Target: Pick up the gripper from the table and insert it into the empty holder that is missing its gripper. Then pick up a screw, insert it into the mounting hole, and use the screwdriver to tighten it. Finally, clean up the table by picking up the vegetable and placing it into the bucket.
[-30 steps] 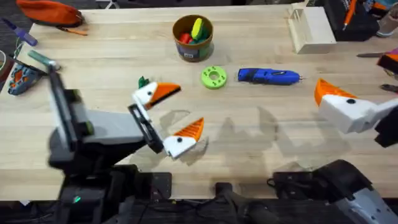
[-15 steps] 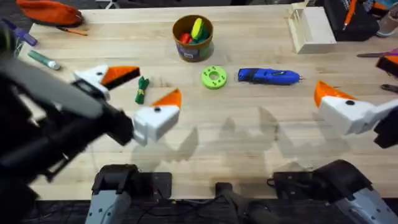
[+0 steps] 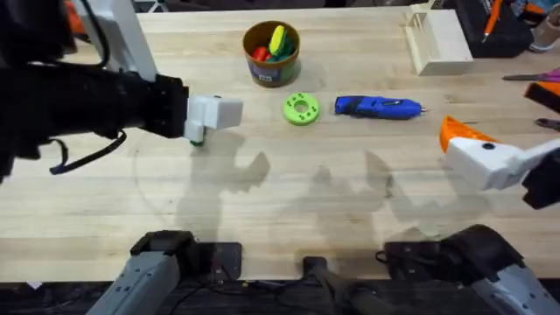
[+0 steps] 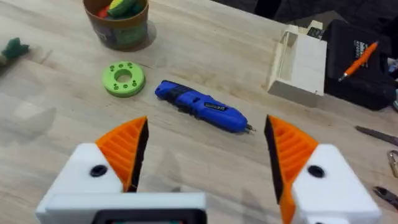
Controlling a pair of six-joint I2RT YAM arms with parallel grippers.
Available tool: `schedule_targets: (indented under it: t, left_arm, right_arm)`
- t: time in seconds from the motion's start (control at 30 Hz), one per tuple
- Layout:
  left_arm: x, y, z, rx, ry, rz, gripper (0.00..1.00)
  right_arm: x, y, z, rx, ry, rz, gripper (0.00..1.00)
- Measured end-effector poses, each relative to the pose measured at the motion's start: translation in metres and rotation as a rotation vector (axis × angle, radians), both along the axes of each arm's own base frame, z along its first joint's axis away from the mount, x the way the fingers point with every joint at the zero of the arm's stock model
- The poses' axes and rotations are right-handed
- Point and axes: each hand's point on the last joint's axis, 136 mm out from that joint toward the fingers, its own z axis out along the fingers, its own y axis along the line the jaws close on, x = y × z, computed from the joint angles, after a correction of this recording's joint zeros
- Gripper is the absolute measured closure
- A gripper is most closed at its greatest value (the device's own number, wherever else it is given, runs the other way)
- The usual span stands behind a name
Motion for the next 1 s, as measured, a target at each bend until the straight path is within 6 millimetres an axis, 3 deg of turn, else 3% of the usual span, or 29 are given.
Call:
schedule_targets:
  t: [0.17, 0.2, 0.37, 0.47, 0.77, 1.0]
  left_arm:
    - [0.003, 0.027, -0.025, 0.121, 0.115, 0.119, 0.015]
    - [0.006, 0.047, -0.033, 0.197, 0.182, 0.211, 0.015]
    - [0.014, 0.068, -0.035, 0.292, 0.249, 0.294, 0.015]
    - [0.023, 0.074, -0.044, 0.324, 0.295, 0.311, 0.015]
    - [0.052, 0.080, -0.100, 0.374, 0.462, 0.298, 0.015]
    - [0.063, 0.091, -0.139, 0.377, 0.569, 0.315, 0.015]
  right_arm:
    - [0.000, 0.000, 0.000, 0.000, 0.000, 0.000, 0.012]
    - [0.000, 0.000, 0.000, 0.000, 0.000, 0.000, 0.012]
    - [0.000, 0.000, 0.000, 0.000, 0.000, 0.000, 0.012]
    - [0.000, 0.000, 0.000, 0.000, 0.001, 0.000, 0.012]
    - [-0.001, 0.000, -0.004, -0.005, 0.013, 0.000, 0.012]
    - [-0.001, 0.000, -0.004, -0.005, 0.014, 0.000, 0.012]
